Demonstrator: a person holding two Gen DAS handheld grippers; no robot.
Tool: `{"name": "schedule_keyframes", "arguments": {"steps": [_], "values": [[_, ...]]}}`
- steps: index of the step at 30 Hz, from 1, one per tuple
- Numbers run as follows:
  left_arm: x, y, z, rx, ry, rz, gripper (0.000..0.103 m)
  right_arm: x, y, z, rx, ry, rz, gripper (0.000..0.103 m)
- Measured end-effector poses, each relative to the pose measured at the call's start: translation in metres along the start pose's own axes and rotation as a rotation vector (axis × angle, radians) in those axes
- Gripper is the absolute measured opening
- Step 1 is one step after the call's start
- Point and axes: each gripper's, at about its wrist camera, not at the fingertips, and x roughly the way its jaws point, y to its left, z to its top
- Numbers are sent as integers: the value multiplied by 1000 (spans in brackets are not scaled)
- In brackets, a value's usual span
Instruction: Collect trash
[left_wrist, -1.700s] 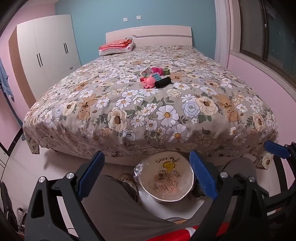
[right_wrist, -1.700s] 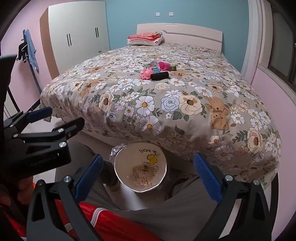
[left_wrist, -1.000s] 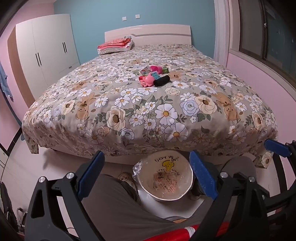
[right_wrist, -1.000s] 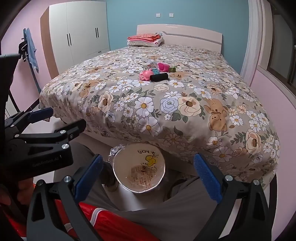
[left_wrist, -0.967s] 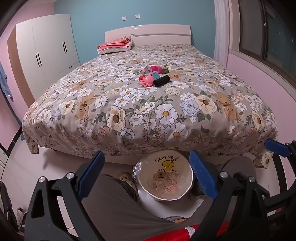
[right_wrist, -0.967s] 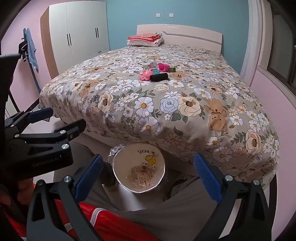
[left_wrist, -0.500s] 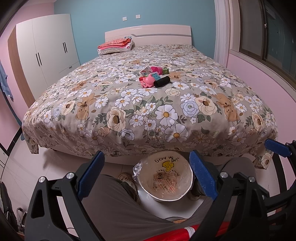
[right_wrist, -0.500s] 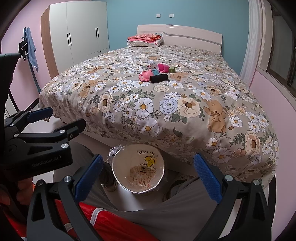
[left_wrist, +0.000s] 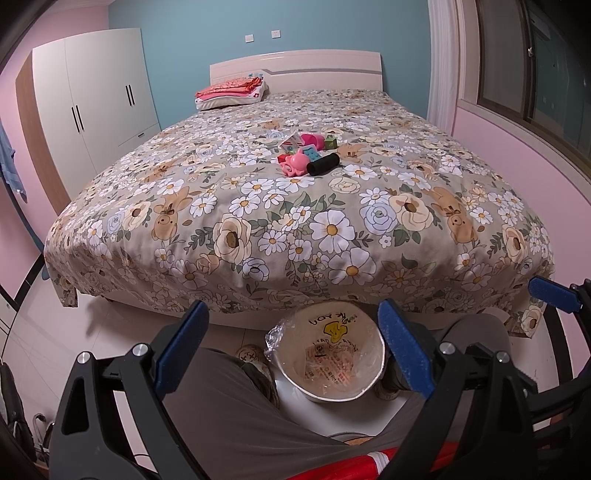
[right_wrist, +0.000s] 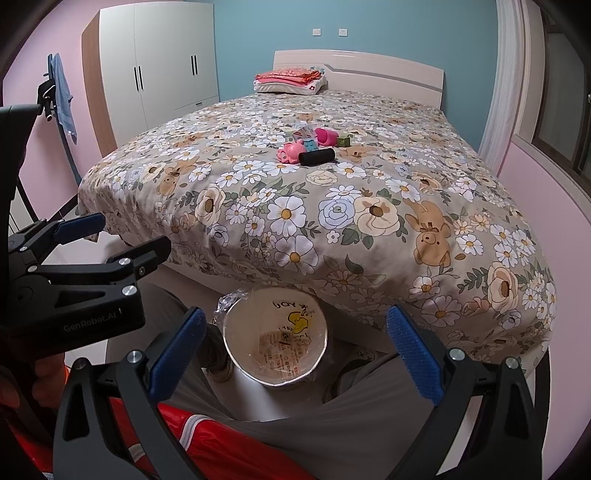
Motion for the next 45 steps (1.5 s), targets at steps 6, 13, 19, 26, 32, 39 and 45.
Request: {"name": "schedule_keyframes", "arguments": {"steps": [6,13,19,26,32,39,45], "values": [[0,0,0,0,1,-1,91,0,0,0,-1,0,-1,100],[0,1,0,0,0,-1,91,0,0,-1,-1,1,-2,100],[0,1,-1,0,0,-1,91,0,-1,0,-1,2,-3,100],[0,0,-1,0,1,-1,91,1,0,-1,-1,3,-4,100],[1,2,-1,-1,3,-2,91,1,-1,0,-2,3,-4,100],[3,6,-5,-5,11,-3,91,6,0,-6,0,10,-2,100],[8,9,-4,-11,25,-8,91,8,1,-4,-3,16,1,100]]}}
